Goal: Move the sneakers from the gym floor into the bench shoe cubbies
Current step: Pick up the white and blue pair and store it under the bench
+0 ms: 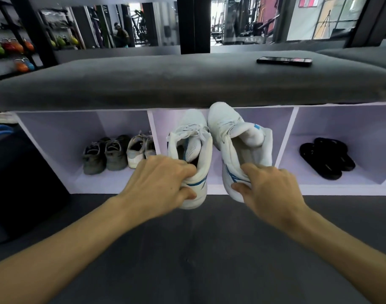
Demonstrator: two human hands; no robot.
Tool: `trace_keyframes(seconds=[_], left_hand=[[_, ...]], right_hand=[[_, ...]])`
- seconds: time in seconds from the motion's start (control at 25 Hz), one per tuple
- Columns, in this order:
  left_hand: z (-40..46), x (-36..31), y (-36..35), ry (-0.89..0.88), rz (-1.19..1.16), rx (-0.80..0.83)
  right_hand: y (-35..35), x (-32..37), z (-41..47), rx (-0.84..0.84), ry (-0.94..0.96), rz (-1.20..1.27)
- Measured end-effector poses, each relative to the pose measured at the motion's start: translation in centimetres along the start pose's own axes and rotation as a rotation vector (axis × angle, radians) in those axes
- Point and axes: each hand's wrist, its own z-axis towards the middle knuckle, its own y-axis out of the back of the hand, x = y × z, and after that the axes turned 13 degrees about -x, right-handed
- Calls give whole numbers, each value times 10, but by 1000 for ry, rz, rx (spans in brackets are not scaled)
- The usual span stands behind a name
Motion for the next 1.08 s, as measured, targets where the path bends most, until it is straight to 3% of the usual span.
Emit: trace_keyframes(seconds=[0.44,1.08], left_hand=[[2,37,-113,93,-63,158],[83,154,-248,135,-29,167]], right_hand=[[-108,-15,8,215,-152,-15],[-272,-28,122,230,-203,-33]])
